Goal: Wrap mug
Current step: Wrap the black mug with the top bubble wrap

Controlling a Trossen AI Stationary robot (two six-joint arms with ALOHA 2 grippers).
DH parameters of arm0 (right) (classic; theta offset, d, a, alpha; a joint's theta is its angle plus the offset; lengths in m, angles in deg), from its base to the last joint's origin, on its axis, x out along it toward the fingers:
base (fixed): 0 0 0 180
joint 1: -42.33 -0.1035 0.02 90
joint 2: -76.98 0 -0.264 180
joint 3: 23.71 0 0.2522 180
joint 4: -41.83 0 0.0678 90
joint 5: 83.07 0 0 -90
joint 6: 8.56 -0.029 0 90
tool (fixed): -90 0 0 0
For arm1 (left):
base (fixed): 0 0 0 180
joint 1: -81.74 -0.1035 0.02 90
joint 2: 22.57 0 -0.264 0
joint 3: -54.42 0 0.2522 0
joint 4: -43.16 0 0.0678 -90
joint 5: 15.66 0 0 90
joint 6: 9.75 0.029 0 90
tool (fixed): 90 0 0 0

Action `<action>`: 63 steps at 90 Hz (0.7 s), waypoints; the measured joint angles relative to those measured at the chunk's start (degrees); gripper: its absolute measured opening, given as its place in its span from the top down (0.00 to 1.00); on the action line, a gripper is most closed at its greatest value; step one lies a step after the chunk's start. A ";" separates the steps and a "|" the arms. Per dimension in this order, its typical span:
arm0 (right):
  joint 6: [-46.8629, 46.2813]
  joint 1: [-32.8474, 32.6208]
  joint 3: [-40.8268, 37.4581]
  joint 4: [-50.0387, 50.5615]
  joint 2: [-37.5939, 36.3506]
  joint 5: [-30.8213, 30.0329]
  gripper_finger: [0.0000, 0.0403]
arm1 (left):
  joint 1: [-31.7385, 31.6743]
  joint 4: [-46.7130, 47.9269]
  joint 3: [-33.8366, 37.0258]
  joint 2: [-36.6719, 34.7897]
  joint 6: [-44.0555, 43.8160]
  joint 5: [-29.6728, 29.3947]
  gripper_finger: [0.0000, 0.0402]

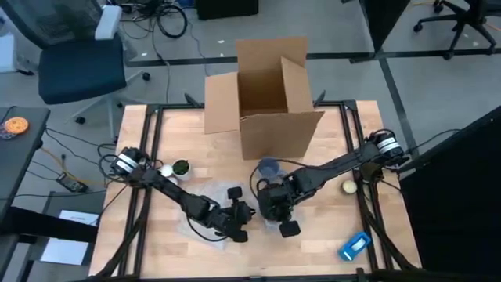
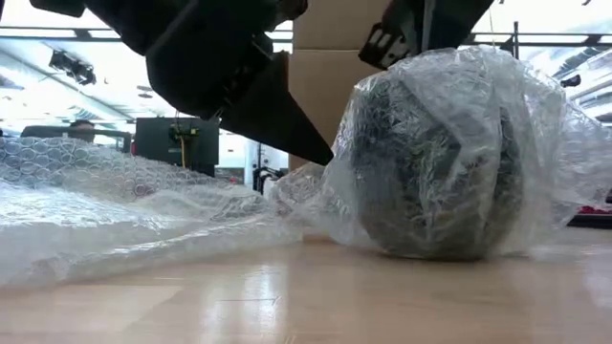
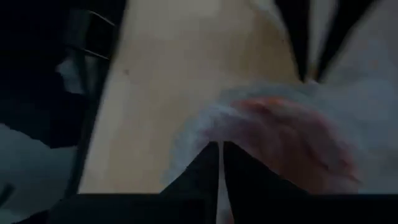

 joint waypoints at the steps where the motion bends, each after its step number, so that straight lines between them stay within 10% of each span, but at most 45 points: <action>1: -0.11 -0.01 -0.27 -0.37 0.00 0.00 1.00 | 0.00 0.00 0.00 0.00 0.03 -0.01 0.96; 36: -0.25 2.80 -6.72 -7.11 1.81 3.70 1.00 | -0.11 -1.47 0.00 0.00 1.96 -2.18 0.96; 63: -0.76 0.32 1.11 6.33 -1.72 -12.67 1.00 | -0.63 -5.16 0.00 0.04 6.61 -3.31 0.96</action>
